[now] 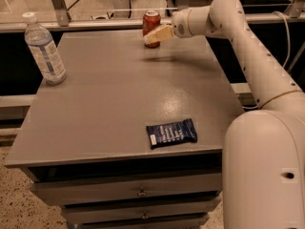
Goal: Pick coke can
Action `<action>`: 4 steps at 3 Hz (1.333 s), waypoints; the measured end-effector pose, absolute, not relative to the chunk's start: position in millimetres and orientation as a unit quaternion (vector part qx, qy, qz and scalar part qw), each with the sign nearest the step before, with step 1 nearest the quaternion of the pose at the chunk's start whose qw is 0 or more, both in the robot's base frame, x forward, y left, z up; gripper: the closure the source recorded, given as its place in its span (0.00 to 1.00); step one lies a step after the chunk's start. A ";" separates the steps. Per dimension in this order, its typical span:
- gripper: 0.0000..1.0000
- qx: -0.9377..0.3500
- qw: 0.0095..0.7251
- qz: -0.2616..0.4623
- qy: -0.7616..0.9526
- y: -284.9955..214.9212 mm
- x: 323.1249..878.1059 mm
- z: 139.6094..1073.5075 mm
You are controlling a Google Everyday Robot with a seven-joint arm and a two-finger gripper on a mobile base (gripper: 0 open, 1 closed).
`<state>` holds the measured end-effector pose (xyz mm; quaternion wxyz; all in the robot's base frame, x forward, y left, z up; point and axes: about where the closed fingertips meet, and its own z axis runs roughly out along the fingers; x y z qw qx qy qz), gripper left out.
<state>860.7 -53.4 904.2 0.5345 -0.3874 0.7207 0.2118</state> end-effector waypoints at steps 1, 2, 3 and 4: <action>0.14 -0.376 0.541 0.209 0.723 -44.4 875.1 894.3; 0.38 -0.365 0.550 0.213 0.720 -35.3 885.3 890.5; 0.61 -0.364 0.558 0.223 0.712 -26.7 888.2 894.2; 0.83 -0.372 0.559 0.234 0.703 -25.5 877.8 902.8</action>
Offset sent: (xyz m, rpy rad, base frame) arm 0.0365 0.0216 -0.0119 0.0755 -0.0332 -0.0594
